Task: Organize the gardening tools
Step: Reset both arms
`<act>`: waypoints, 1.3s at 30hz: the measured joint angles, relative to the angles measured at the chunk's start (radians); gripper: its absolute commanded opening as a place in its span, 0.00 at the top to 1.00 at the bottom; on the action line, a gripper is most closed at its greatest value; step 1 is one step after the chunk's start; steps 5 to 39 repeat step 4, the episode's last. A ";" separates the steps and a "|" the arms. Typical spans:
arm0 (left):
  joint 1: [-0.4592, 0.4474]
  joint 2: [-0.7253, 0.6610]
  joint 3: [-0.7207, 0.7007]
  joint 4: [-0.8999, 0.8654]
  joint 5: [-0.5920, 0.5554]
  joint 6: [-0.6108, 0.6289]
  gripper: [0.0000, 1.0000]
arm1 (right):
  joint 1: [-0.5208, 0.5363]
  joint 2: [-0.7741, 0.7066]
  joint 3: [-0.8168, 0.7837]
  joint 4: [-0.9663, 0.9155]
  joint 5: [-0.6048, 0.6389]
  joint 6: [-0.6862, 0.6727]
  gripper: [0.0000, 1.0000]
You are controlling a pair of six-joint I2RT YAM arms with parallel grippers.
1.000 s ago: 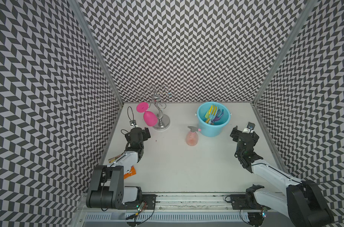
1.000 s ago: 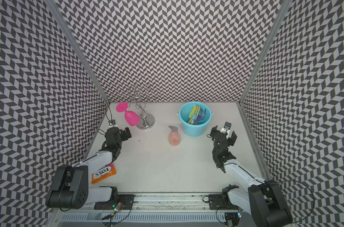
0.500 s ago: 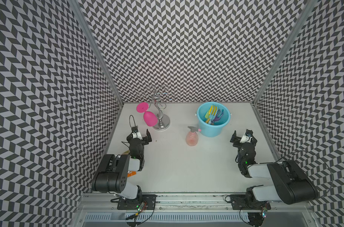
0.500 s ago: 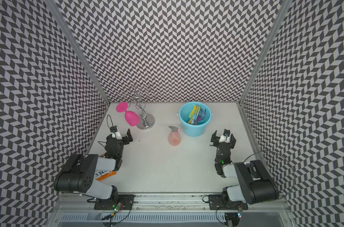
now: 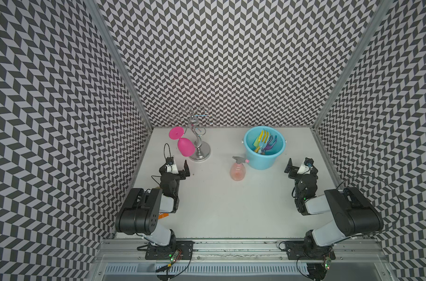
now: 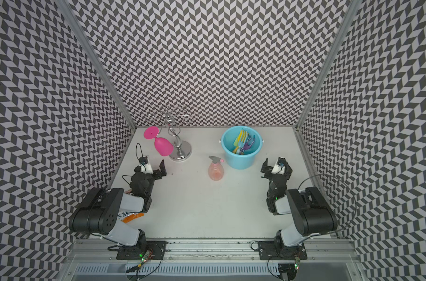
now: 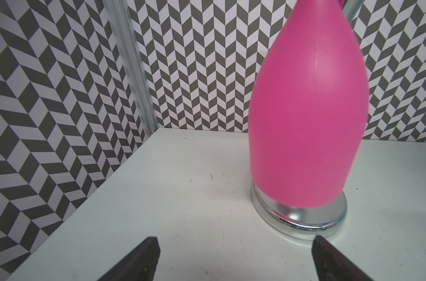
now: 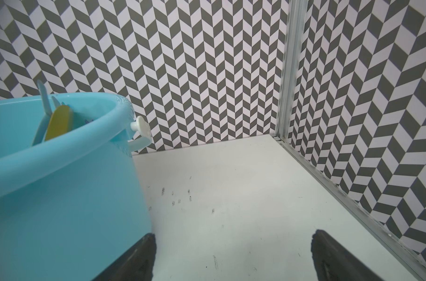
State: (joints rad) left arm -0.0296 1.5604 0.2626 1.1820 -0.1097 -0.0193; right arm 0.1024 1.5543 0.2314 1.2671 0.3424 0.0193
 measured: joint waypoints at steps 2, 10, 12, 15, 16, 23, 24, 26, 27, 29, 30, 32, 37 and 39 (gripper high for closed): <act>0.000 0.000 0.000 0.000 0.000 0.000 0.00 | -0.004 0.001 0.002 0.003 -0.014 0.000 0.00; 0.000 0.000 0.000 0.001 0.000 0.000 0.00 | -0.008 0.003 0.002 0.011 -0.024 0.000 0.00; 0.000 0.000 0.000 0.001 0.000 0.000 0.00 | -0.008 0.003 0.002 0.011 -0.024 0.000 0.00; 0.000 0.000 0.000 0.001 0.000 0.000 0.00 | -0.008 0.003 0.002 0.011 -0.024 0.000 0.00; 0.000 0.000 0.000 0.001 0.000 0.000 0.00 | -0.008 0.003 0.002 0.011 -0.024 0.000 0.00; 0.000 0.000 0.000 0.001 0.000 0.000 0.00 | -0.008 0.003 0.002 0.011 -0.024 0.000 0.00; 0.000 0.000 0.000 0.001 0.000 0.000 0.00 | -0.008 0.003 0.002 0.011 -0.024 0.000 0.00; 0.000 0.000 0.000 0.001 0.000 0.000 0.00 | -0.008 0.003 0.002 0.011 -0.024 0.000 0.00; 0.000 0.000 0.000 0.001 0.000 0.000 0.00 | -0.008 0.003 0.002 0.011 -0.024 0.000 0.00; 0.000 0.000 0.000 0.001 0.000 0.000 0.00 | -0.008 0.003 0.002 0.011 -0.024 0.000 0.00; 0.000 0.000 0.000 0.001 0.000 0.000 0.00 | -0.008 0.003 0.002 0.011 -0.024 0.000 0.00; 0.000 0.000 0.000 0.001 0.000 0.000 0.00 | -0.008 0.003 0.002 0.011 -0.024 0.000 0.00; 0.000 0.000 0.000 0.001 0.000 0.000 0.00 | -0.008 0.003 0.002 0.011 -0.024 0.000 0.00; 0.000 0.000 0.000 0.001 0.000 0.000 0.00 | -0.008 0.003 0.002 0.011 -0.024 0.000 0.00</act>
